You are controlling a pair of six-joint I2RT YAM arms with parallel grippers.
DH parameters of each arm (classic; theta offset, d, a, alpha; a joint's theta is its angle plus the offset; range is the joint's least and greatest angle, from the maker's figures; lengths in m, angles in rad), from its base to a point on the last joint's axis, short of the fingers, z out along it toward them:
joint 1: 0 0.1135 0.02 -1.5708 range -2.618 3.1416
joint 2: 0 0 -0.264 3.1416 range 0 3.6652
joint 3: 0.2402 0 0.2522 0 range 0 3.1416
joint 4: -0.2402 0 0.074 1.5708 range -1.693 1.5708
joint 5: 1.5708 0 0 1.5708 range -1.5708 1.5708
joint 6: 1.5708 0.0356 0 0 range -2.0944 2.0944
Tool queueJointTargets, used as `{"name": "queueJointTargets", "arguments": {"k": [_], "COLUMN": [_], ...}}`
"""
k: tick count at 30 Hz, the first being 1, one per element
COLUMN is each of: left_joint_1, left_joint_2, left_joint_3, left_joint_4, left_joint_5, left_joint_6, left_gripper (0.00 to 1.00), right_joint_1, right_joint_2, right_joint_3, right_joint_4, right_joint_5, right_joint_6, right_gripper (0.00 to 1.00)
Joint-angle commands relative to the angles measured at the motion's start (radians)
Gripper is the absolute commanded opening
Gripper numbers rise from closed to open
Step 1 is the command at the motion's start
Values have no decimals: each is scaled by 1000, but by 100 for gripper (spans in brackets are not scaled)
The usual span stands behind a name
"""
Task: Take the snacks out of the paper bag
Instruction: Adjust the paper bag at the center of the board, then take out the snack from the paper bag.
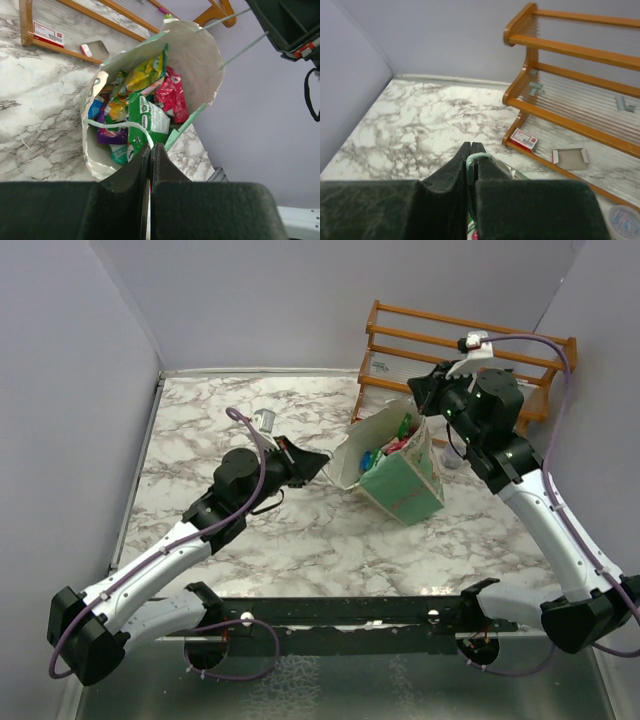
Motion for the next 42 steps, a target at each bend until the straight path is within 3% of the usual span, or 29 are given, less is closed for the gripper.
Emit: {"name": "queueJointTargets", "arguments": {"k": [1, 5, 8, 12, 14, 17, 22, 29, 34, 42], "left_joint_1": [2, 2, 2, 3, 2, 3, 2, -3, -73, -322], "left_joint_2": [-23, -61, -117, -228, -274, -312, -279, -80, 8, 143], "left_joint_3": [-27, -60, -41, 43, 101, 154, 182, 113, 93, 98], "left_joint_4": [65, 13, -101, -315, -400, -451, -386, -129, -6, 104], "left_joint_5": [77, 84, 57, -95, -174, -232, -136, 91, 50, -177], "left_joint_6": [-34, -31, 55, 195, 267, 341, 376, 289, 302, 375], "left_gripper": [0, 1, 26, 62, 71, 75, 73, 52, 39, 30], "right_joint_1": [0, 0, 0, 0, 0, 0, 0, 0, 0, 0], "right_joint_2": [60, 94, 104, 95, 99, 92, 23, -71, -73, -61], "right_joint_3": [150, 135, 121, 106, 112, 121, 98, 26, 37, 51], "right_joint_4": [1, -12, -1, 14, 9, -38, -148, -159, -183, -183], "right_joint_5": [-275, -546, -711, -762, -787, -772, -665, -563, -556, -572], "right_joint_6": [-49, -39, -21, -6, -7, -14, -44, -10, -2, 27], "right_gripper": [1, 1, 2, 1, 1, 1, 1, 1, 1, 1]}}
